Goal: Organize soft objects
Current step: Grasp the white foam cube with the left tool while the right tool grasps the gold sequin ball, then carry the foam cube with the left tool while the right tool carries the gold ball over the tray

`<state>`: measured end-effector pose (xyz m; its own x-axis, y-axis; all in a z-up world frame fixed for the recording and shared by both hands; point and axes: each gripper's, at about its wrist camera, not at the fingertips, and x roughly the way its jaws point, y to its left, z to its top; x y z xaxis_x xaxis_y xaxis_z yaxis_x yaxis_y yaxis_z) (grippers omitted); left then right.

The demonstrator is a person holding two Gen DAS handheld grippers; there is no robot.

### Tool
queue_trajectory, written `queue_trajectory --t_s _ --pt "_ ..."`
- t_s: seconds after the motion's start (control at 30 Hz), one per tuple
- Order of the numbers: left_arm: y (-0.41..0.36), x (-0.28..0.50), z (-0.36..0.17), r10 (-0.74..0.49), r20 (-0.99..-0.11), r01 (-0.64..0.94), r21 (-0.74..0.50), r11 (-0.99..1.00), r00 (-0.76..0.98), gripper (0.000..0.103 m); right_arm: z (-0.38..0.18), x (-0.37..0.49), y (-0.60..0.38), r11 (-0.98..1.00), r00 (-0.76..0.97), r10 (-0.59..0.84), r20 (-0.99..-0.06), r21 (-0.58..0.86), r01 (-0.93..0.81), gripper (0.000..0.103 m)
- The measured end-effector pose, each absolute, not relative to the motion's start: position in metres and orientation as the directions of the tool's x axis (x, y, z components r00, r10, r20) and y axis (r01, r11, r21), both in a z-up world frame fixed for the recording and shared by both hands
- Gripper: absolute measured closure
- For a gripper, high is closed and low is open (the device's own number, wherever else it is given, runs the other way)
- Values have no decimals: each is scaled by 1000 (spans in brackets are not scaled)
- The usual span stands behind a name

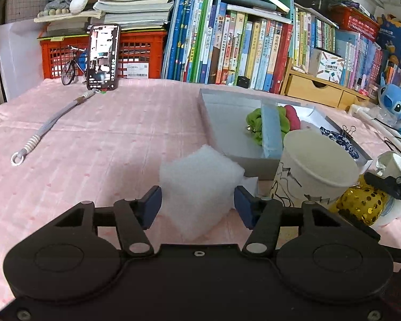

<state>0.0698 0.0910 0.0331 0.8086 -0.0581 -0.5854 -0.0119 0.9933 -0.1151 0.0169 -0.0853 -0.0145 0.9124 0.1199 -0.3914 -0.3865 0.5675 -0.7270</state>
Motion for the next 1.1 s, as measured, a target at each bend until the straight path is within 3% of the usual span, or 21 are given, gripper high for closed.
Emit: queue_trajectory --t_s 0.33,1.1 --pt "86 69 47 -44 -567 -12 -94 996 822 47 -5 19 -88 611 908 143 -394 -686 -394 65" --pt "80 73 71 -37 -538 -19 -98 995 842 47 21 14 -93 682 950 165 -264 -666 -303 68"
